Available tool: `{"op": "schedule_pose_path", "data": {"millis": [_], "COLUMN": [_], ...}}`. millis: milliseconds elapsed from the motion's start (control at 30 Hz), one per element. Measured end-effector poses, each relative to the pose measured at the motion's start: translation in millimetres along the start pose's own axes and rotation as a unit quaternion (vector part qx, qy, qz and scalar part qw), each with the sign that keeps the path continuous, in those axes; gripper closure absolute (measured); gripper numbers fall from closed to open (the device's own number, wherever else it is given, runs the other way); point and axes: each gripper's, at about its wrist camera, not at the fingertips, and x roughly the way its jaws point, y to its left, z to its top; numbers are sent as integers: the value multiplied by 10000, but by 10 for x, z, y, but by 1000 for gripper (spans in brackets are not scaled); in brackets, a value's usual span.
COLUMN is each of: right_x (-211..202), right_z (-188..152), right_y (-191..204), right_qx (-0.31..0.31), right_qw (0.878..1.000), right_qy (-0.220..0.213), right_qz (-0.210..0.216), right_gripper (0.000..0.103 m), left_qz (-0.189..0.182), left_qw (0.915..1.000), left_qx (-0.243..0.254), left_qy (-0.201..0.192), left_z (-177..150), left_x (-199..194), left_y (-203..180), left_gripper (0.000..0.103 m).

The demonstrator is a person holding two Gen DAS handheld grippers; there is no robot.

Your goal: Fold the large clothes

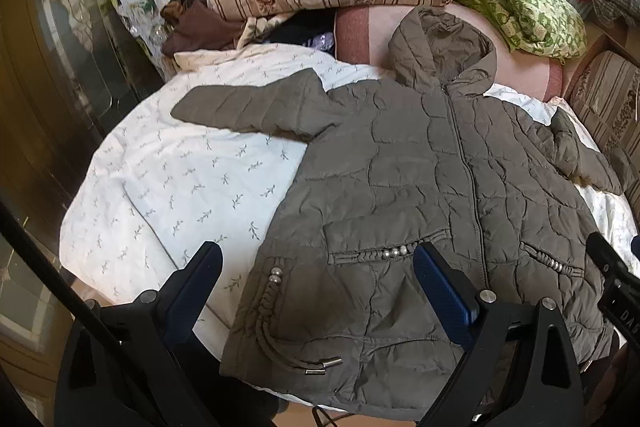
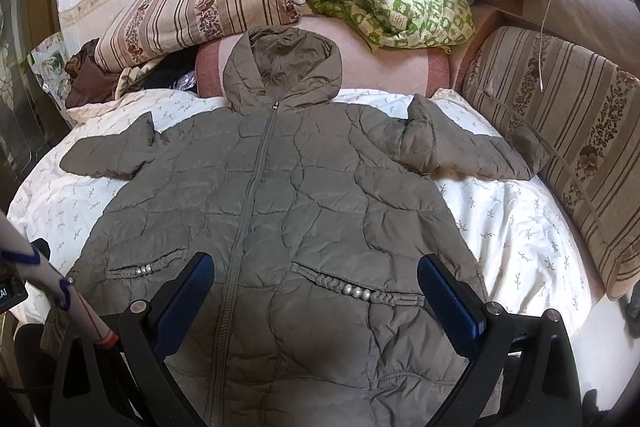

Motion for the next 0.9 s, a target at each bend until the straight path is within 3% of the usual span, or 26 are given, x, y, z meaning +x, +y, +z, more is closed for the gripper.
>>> {"op": "schedule_pose_path", "data": {"millis": [467,900], "right_x": [-253,-229], "right_z": [98,445], "right_y": [-272,-288], "right_qx": [221,-82], "right_qw": [9989,9966], "right_qy": [-375,-699], "right_qz": [-190,-435], "right_gripper": [0,0], "left_qz": [26,210], "left_qw": [10000,9989], "left_qx": [-70,-218], "left_qy": [60,351], "left_z": [-36,-8], "left_x": [-73,241], "left_y": [36,164], "left_gripper": [7,7]}}
